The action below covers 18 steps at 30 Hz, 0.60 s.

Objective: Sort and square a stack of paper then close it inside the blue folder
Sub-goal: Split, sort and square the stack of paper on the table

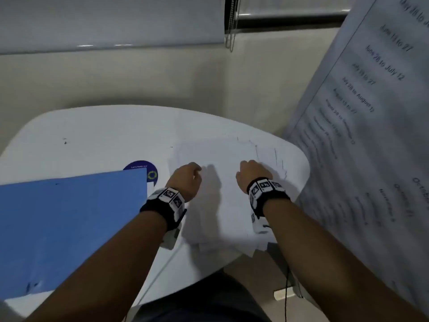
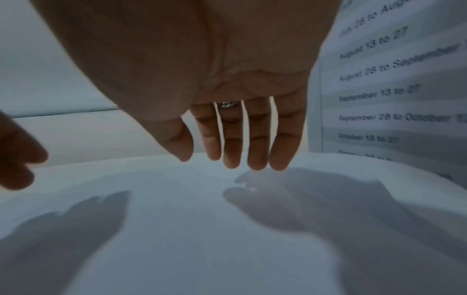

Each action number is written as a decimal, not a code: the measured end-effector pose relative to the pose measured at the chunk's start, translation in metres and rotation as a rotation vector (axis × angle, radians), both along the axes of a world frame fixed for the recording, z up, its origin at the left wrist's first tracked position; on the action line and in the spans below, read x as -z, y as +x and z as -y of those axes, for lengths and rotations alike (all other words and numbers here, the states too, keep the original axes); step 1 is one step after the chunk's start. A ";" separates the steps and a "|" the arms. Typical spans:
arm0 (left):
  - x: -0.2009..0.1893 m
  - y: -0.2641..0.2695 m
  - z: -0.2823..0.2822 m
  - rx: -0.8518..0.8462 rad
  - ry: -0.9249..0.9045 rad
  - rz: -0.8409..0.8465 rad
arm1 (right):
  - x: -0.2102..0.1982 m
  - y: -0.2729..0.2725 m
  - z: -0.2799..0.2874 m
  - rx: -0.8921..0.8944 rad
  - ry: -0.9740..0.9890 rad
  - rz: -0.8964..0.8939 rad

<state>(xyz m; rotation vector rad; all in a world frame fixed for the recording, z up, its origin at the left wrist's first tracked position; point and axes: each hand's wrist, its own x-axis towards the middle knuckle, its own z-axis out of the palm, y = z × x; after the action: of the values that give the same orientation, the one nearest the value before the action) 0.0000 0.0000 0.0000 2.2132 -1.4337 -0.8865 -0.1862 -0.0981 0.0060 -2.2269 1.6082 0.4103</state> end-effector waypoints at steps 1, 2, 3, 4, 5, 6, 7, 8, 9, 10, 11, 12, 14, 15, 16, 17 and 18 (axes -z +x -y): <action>0.004 -0.002 0.003 -0.040 0.039 -0.030 | 0.002 -0.001 0.002 0.060 0.013 0.000; 0.007 -0.003 0.004 -0.081 0.087 -0.035 | 0.005 -0.004 0.003 0.120 0.020 -0.005; 0.013 -0.006 0.004 -0.112 0.138 -0.034 | 0.009 -0.006 0.002 0.171 0.037 -0.014; 0.016 -0.011 0.002 -0.136 0.200 -0.018 | 0.013 -0.007 -0.001 0.210 0.053 -0.030; 0.021 -0.016 0.000 -0.163 0.250 -0.007 | 0.018 -0.009 -0.004 0.243 0.081 -0.041; 0.024 -0.021 -0.002 -0.189 0.283 -0.013 | 0.023 -0.011 -0.008 0.269 0.104 -0.037; 0.026 -0.025 -0.005 -0.201 0.304 -0.035 | 0.027 -0.014 -0.012 0.292 0.131 -0.028; 0.027 -0.030 -0.007 -0.202 0.302 -0.062 | 0.033 -0.016 -0.016 0.312 0.151 -0.008; 0.029 -0.034 -0.008 -0.203 0.293 -0.107 | 0.037 -0.018 -0.019 0.326 0.173 0.005; 0.031 -0.038 -0.009 -0.208 0.274 -0.163 | 0.039 -0.018 -0.022 0.331 0.186 0.015; 0.031 -0.042 -0.010 -0.219 0.253 -0.225 | 0.041 -0.018 -0.025 0.332 0.186 0.025; 0.030 -0.045 -0.009 -0.240 0.223 -0.267 | 0.043 -0.019 -0.027 0.328 0.173 0.047; 0.031 -0.051 -0.008 -0.322 0.193 -0.343 | 0.045 -0.019 -0.030 0.335 0.162 0.123; 0.032 -0.052 -0.006 -0.373 0.175 -0.383 | 0.045 -0.019 -0.031 0.343 0.165 0.175; 0.033 -0.052 -0.005 -0.431 0.160 -0.421 | 0.046 -0.020 -0.031 0.351 0.166 0.214; 0.035 -0.051 -0.005 -0.490 0.147 -0.441 | 0.045 -0.021 -0.030 0.358 0.157 0.235; 0.038 -0.049 -0.005 -0.530 0.142 -0.428 | 0.045 -0.023 -0.029 0.370 0.137 0.230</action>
<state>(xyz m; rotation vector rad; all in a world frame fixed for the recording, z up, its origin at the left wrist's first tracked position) -0.0489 0.0051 -0.0384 2.1601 -0.5678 -1.1871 -0.2089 -0.0692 -0.0391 -1.7542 1.7564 0.1506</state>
